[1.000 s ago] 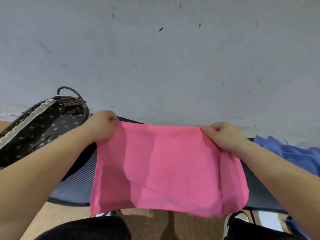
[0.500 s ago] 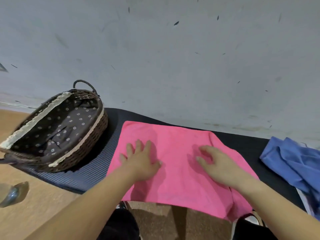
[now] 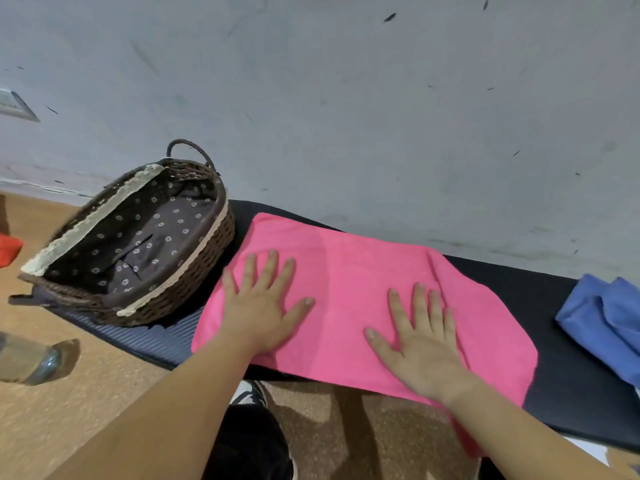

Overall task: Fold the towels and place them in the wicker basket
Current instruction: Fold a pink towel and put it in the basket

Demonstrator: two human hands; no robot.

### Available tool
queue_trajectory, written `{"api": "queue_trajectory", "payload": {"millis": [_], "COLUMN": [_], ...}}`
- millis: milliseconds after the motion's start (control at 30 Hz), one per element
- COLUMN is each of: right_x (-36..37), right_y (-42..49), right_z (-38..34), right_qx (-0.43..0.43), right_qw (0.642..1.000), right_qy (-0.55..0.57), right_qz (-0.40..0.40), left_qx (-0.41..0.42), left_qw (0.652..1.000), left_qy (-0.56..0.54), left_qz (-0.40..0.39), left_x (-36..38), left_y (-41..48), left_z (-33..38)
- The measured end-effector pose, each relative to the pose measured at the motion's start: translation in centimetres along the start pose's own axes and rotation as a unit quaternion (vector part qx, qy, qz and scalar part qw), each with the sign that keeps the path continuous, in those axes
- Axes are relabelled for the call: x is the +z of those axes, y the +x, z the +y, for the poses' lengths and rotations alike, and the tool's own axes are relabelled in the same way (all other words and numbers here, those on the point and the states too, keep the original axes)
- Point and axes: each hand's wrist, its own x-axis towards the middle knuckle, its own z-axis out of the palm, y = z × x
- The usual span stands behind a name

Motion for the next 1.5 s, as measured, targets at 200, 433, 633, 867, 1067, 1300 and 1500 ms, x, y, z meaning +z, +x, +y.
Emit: {"api": "queue_trajectory", "payload": {"millis": [200,433,633,867,1067,1300,1500], "right_x": [-5.3,-8.4,-6.8,-3.2,-4.4,-6.4,-5.7], "right_y": [-2.2,-4.7,-6.7,-7.2,-7.6,-7.4,-7.3], "right_z": [3.9,14.2,14.7,14.3,14.8,17.1,21.1], "right_qx": [-0.059,0.159,0.191,0.131,0.075,0.146,0.215], "right_qw": [0.951,0.974,0.975,0.965,0.881,0.762,0.781], "right_qy": [0.296,0.138,0.104,0.224,0.461,0.587,0.544], "right_qz": [0.072,0.087,-0.035,0.041,0.078,0.232,0.218], "left_qx": [-0.004,0.184,0.344,0.326,0.304,0.286,0.247], "left_qw": [0.999,0.975,0.935,0.936,0.950,0.934,0.963], "left_qy": [0.004,-0.040,-0.068,0.086,-0.012,-0.214,-0.104], "left_qz": [0.032,0.116,0.044,-0.101,-0.068,-0.008,0.006], "left_x": [-0.3,-2.4,-4.6,-3.2,-5.0,-9.3,-5.7], "left_y": [-0.5,-0.4,2.3,6.3,6.3,8.9,10.4], "left_z": [-1.5,9.6,24.4,32.4,32.1,35.4,36.8]}}
